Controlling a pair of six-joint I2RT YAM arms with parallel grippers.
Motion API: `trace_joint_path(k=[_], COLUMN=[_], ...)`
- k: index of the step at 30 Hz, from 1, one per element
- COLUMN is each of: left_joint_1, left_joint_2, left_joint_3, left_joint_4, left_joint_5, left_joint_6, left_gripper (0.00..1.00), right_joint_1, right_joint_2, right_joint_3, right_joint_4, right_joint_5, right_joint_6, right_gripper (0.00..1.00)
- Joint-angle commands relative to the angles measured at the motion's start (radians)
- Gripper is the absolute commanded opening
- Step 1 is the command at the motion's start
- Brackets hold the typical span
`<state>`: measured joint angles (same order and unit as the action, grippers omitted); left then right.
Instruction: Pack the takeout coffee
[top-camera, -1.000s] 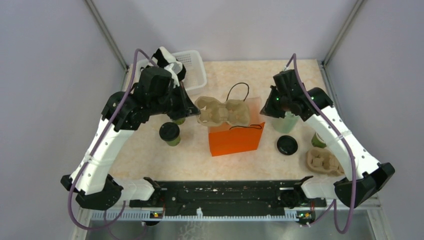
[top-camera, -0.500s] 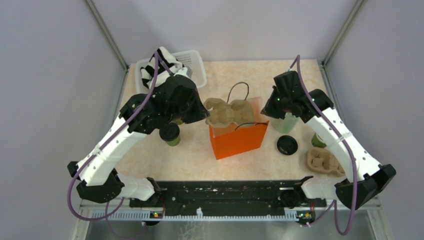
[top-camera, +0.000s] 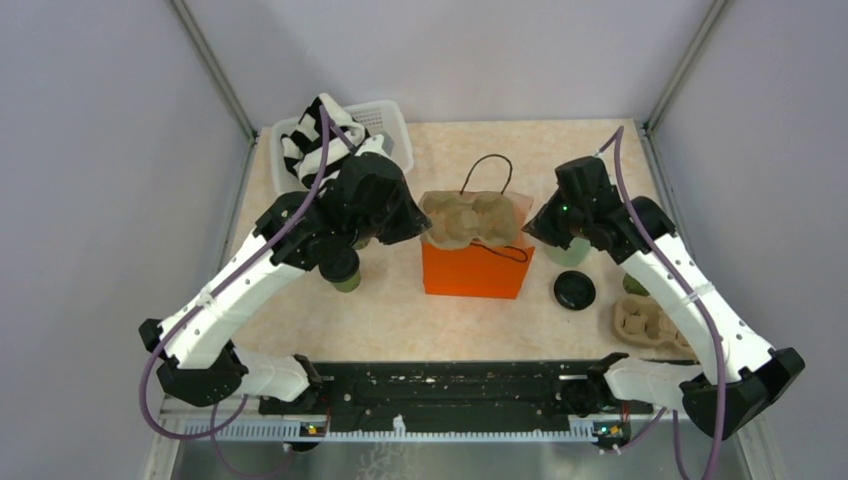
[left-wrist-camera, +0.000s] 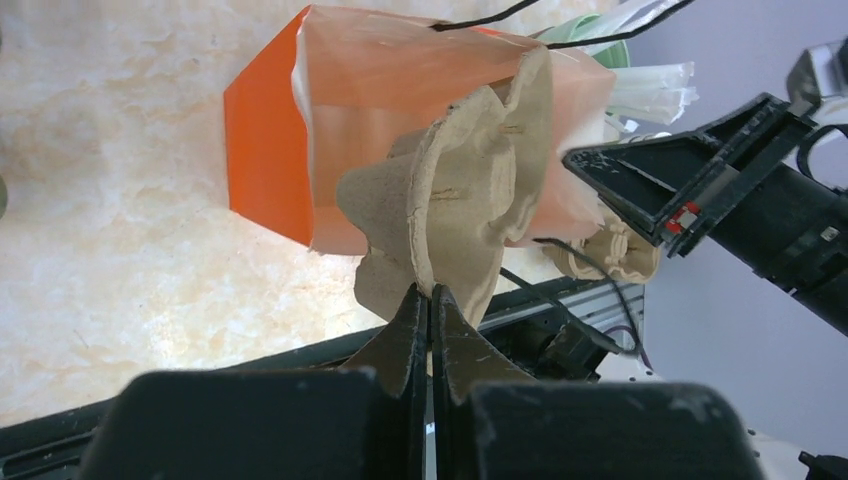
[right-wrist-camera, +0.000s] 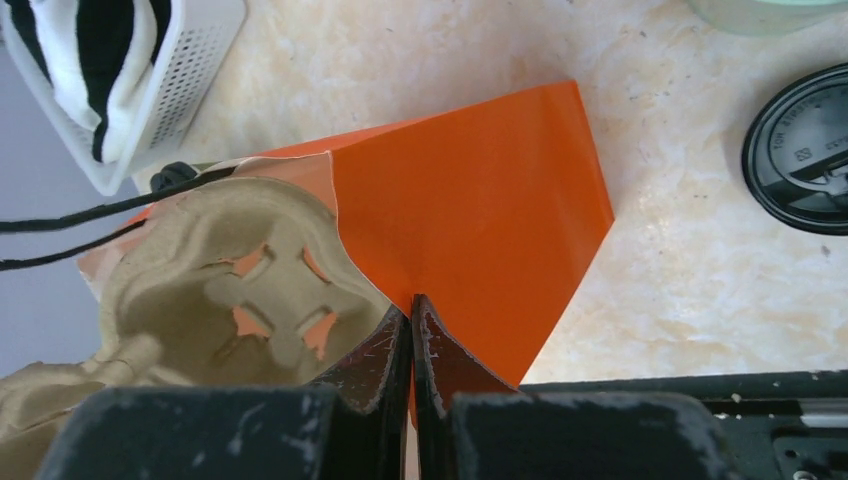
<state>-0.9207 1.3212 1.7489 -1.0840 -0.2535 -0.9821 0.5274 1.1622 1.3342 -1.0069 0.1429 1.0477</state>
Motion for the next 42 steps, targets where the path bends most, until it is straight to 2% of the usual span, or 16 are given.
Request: trace_joint_path(k=[1,6,13,16,20,23,26,27,30,42], left_joint_1=[-0.006,-0.006,-0.004,-0.004,-0.003,-0.003,-0.003,-0.003,-0.003,0.022], left_joint_2=[-0.002,0.008,-0.023,-0.029,-0.031,-0.028,-0.029,-0.029,-0.028,-0.101], left_joint_3=[-0.003,0.001,-0.071,-0.086,-0.088,-0.102,-0.117,-0.118,-0.115,-0.271], left_joint_4=[0.139,0.159,0.163,0.167,0.168,0.18,0.19,0.192,0.197,0.286], left_joint_5=[0.046,0.098,0.104,0.097,0.087,0.101,0.11,0.109,0.111,0.108], left_joint_6=[0.071,0.142,0.105,0.095,0.093,0.087,0.074,0.07,0.06,-0.027], left_gripper=[0.0,0.0,0.0,0.0,0.0,0.0,0.0,0.0,0.0,0.0], right_joint_1=[0.007,0.008,0.007,0.007,0.006,0.007,0.007,0.007,0.008,0.007], right_joint_2=[-0.019,-0.018,0.011,0.045,0.069,0.082,0.09,0.094,0.103,0.102], right_joint_3=[-0.022,-0.018,0.044,0.109,0.172,0.192,0.192,0.19,0.192,0.153], right_joint_4=[0.07,0.07,0.019,-0.049,-0.111,-0.117,-0.099,-0.095,-0.087,-0.035], right_joint_5=[-0.032,-0.038,-0.033,-0.011,0.03,0.042,0.047,0.052,0.057,0.004], right_joint_6=[0.043,0.012,-0.126,-0.232,-0.362,-0.424,-0.452,-0.455,-0.453,-0.41], right_gripper=[0.0,0.0,0.0,0.11,0.21,0.22,0.21,0.18,0.0,0.0])
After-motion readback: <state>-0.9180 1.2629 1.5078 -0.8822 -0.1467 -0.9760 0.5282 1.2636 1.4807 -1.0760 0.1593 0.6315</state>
